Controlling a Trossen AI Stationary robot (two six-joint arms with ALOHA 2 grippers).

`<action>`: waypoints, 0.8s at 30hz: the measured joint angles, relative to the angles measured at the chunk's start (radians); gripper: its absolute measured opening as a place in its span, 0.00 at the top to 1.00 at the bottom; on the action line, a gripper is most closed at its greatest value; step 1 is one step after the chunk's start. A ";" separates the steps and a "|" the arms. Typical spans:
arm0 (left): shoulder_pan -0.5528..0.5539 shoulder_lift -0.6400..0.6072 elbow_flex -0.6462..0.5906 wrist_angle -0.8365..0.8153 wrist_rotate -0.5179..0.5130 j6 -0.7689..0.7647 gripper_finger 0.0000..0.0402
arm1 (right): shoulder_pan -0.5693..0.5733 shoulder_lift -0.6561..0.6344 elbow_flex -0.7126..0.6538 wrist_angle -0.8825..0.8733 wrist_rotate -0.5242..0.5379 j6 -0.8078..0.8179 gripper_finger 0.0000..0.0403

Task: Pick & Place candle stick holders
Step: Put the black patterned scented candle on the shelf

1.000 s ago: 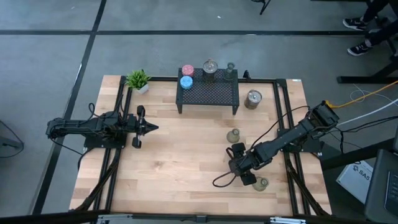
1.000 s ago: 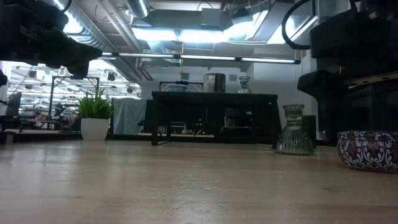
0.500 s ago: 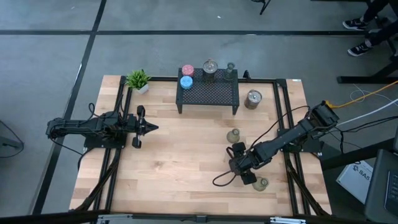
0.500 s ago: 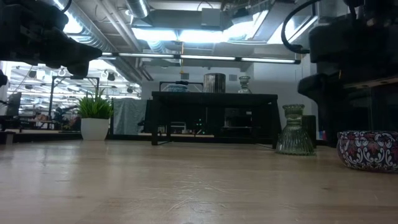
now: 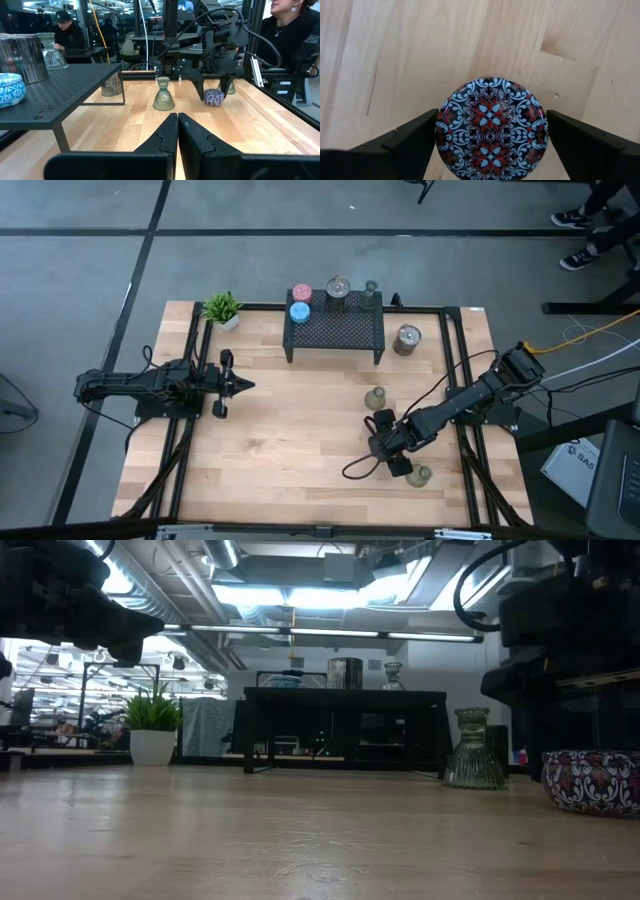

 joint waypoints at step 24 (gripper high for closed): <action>0.000 0.000 0.000 0.000 0.000 0.000 0.98 | -0.004 0.000 0.024 -0.040 -0.002 0.000 0.23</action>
